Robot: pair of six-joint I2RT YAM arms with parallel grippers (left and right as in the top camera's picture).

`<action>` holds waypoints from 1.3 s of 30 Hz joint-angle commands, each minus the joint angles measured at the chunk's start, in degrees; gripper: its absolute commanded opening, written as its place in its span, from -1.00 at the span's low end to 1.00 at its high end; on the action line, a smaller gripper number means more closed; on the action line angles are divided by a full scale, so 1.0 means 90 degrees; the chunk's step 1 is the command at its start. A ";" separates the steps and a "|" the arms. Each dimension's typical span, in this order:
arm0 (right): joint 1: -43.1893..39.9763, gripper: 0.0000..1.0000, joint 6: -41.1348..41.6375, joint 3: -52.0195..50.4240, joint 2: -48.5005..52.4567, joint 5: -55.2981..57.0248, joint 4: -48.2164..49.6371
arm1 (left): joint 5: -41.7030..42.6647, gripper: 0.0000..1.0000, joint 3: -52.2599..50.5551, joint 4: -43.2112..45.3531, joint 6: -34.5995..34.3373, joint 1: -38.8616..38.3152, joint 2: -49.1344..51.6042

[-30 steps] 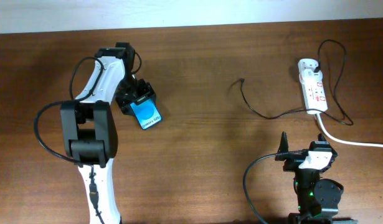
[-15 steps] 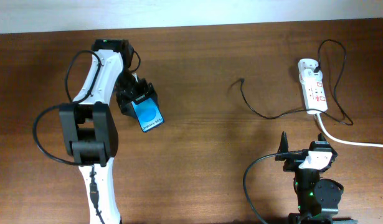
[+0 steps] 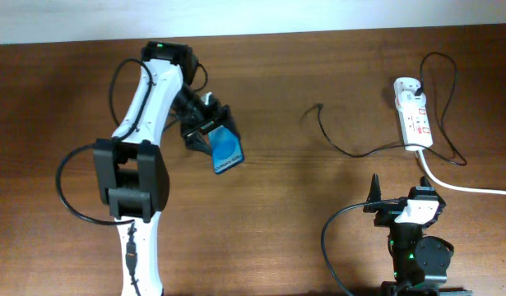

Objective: Plug charger to phone and switch on socket
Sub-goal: 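Lift the phone with the left gripper and tilt it upright, then move the right gripper to the phone and grasp its edge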

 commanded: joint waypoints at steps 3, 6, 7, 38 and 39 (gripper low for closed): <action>0.0041 0.97 -0.0046 -0.0034 -0.0049 -0.0053 -0.0036 | 0.1566 0.38 0.0168 -0.0036 0.0250 -0.0032 -0.0024; 0.0041 0.97 -0.0046 -0.0034 -0.0049 -0.0053 -0.0036 | 0.2052 0.37 0.0168 -0.0036 0.0284 -0.0032 -0.0024; 0.0041 0.97 -0.0046 -0.0034 -0.0049 -0.0053 -0.0036 | 0.2115 0.37 0.0168 -0.0036 0.0284 -0.0032 -0.0024; 0.0041 0.97 0.5394 -0.0034 -0.0049 -0.5185 0.0209 | 0.1700 0.39 0.0168 0.0663 0.0476 -0.0036 -0.0024; 0.0041 0.97 0.5627 -0.0034 -0.0049 -0.5299 0.0180 | 0.1700 0.38 0.0168 0.0682 0.0476 -0.0036 -0.0024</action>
